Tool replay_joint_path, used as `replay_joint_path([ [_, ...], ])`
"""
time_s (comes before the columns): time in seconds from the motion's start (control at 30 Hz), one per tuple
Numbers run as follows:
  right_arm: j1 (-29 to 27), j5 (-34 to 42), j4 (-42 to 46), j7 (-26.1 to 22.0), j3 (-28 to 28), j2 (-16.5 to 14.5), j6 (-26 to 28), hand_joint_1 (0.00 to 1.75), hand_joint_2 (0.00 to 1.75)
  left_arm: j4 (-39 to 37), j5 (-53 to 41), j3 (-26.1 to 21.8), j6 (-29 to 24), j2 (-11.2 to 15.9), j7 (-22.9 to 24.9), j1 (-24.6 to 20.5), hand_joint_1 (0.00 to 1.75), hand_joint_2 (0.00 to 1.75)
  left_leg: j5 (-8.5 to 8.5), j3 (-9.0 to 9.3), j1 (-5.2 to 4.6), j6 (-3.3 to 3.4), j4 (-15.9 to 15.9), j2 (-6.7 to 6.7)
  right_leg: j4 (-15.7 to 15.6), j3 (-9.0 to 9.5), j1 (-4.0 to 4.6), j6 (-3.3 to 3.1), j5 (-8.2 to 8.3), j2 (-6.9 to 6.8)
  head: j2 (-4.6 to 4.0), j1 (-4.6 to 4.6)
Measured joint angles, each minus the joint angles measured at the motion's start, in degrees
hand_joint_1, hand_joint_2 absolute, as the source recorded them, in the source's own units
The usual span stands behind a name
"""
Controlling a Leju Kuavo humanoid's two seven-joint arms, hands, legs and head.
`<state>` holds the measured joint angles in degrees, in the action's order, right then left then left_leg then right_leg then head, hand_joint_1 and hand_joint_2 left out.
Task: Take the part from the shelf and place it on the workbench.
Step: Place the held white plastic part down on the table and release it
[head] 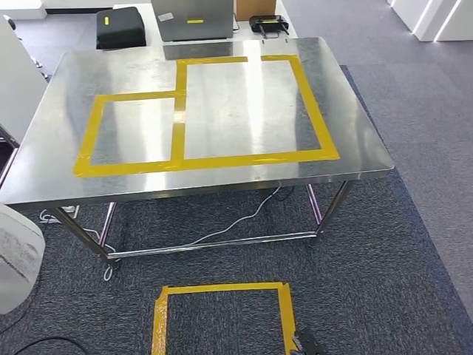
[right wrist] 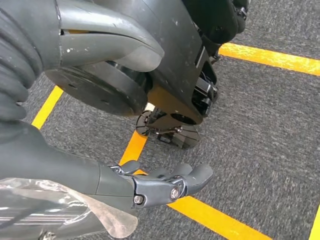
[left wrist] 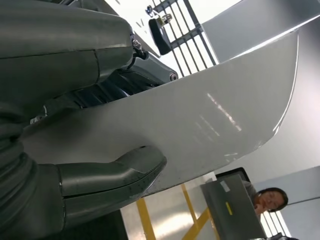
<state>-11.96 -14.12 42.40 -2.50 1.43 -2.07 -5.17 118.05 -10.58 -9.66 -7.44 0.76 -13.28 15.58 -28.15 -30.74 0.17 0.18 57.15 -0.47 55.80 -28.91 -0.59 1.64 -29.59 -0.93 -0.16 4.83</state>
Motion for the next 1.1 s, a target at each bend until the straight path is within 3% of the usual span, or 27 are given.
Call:
replay_joint_path([
  [0.37, 0.09, 1.10, -0.55, -0.10, -3.17, 1.34, 0.82, 0.00, 1.75, -1.28, 0.00, 2.07, -0.89, 1.67, 0.31, -0.26, 1.75, 1.75, 0.04, -0.01, 0.04, 0.00, 0.00, 0.01, 0.05, -0.11, 0.03, -0.01, -0.03, 0.00, 0.01, 0.01],
  [0.83, 0.08, 2.32, -0.59, -0.39, -5.15, 2.03, 0.82, 0.00, 1.75, -2.01, -0.12, 3.10, -1.20, 1.80, 0.29, -0.25, 1.75, 1.75, 0.03, -0.02, 0.03, 0.01, 0.01, 0.01, 0.04, 0.01, 0.01, 0.00, -0.02, 0.00, 0.01, 0.00],
  [0.97, 0.25, 3.31, -0.58, -0.46, -5.93, 2.20, 1.22, 0.00, 1.75, -2.11, 0.16, 3.24, -1.60, 1.85, -0.03, -0.26, 1.75, 1.75, 0.25, 0.17, -0.06, 1.28, -0.54, 0.04, -0.57, 0.37, -0.22, 0.87, 0.27, -0.03, 0.00, -0.05],
  [1.03, 0.44, 4.04, -0.60, -0.55, -6.44, 2.43, 1.46, 0.00, 1.75, -2.15, 0.38, 3.40, -1.91, 1.84, -0.34, -0.38, 1.75, 1.75, 1.04, 0.90, 0.36, 1.94, -2.17, 0.20, 1.61, -0.75, -0.08, 1.01, -1.13, 0.35, 0.00, 0.06],
  [1.1, 0.56, 4.43, -0.62, -0.62, -6.90, 2.62, 1.70, 0.00, 1.75, -2.22, 0.52, 3.61, -2.11, 1.80, -0.50, -0.52, 1.75, 1.75, 1.37, 1.23, 0.60, 2.20, -2.81, 0.31, 8.67, -4.50, -0.14, 1.24, -4.38, 0.79, 0.00, 0.20],
])
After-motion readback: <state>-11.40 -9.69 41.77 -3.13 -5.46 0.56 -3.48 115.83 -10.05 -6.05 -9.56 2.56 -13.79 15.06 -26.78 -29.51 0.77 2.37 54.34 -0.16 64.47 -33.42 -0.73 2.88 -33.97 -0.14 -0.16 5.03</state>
